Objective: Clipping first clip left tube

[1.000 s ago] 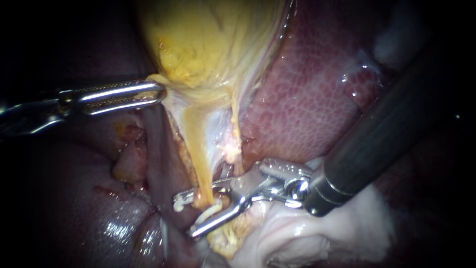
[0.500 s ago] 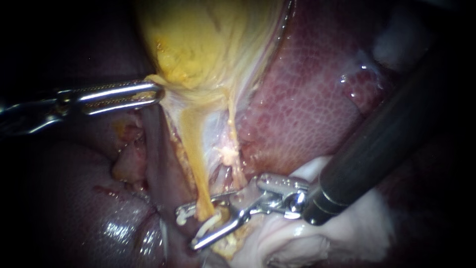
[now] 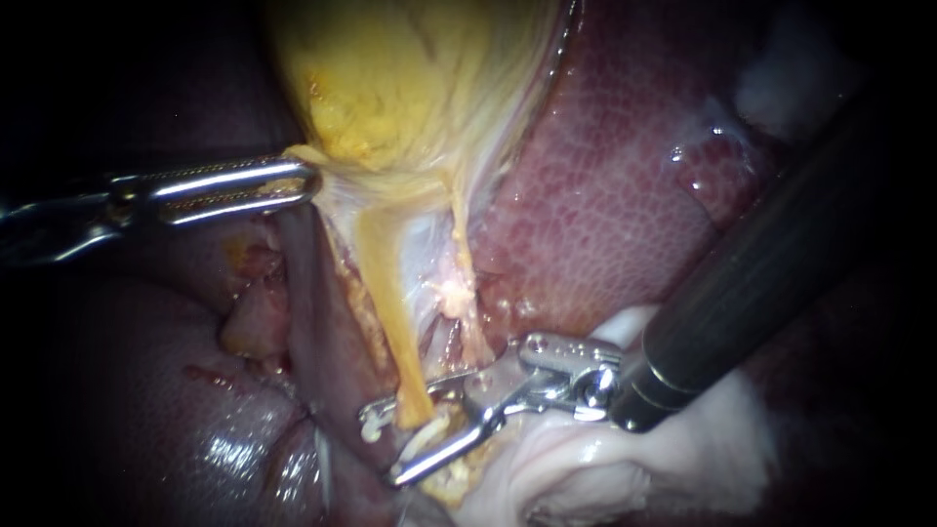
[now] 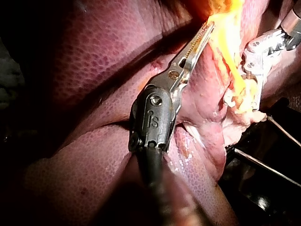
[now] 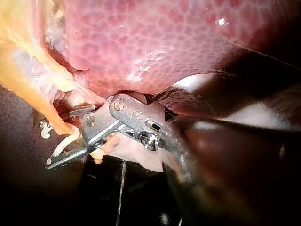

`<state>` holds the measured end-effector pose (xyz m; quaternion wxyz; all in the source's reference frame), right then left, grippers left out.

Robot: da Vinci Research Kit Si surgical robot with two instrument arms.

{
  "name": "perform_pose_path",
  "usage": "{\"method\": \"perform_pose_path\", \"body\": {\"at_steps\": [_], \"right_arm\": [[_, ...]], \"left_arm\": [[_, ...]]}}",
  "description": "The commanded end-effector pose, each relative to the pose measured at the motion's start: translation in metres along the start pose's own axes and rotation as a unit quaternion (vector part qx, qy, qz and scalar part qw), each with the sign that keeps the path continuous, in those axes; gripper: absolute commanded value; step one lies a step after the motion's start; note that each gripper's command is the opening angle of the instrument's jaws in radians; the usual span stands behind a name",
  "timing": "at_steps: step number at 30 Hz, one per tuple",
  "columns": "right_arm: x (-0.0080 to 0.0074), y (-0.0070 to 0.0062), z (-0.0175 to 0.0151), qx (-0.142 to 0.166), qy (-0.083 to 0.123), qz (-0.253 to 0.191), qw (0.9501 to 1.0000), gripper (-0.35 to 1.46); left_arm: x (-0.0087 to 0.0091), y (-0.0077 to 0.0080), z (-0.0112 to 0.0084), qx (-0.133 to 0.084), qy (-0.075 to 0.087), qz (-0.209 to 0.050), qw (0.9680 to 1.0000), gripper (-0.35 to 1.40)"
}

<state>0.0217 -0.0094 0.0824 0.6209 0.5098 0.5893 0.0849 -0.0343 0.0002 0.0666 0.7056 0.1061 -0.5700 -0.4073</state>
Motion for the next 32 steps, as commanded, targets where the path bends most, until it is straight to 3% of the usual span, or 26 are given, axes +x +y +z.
{"method": "perform_pose_path", "body": {"at_steps": [1,2,3,32], "right_arm": [[-0.0001,0.0000,-0.0002,0.007,-0.001,0.015,0.9999,-0.13],[-0.0001,0.0001,-0.0003,0.003,0.001,0.021,0.9998,-0.33],[-0.0002,0.0001,-0.0004,-0.001,0.003,0.021,0.9998,-0.35],[-0.0005,-0.0001,-0.0012,0.002,-0.002,0.036,0.9994,-0.35]], "left_arm": [[0.0000,0.0000,0.0000,0.000,0.000,0.000,1.0000,-0.35],[0.0000,-0.0001,0.0000,0.000,0.000,0.000,1.0000,-0.35],[0.0000,-0.0001,0.0000,0.000,0.000,0.000,1.0000,-0.35],[-0.0002,-0.0007,0.0000,-0.002,0.000,0.000,1.0000,-0.35]]}}
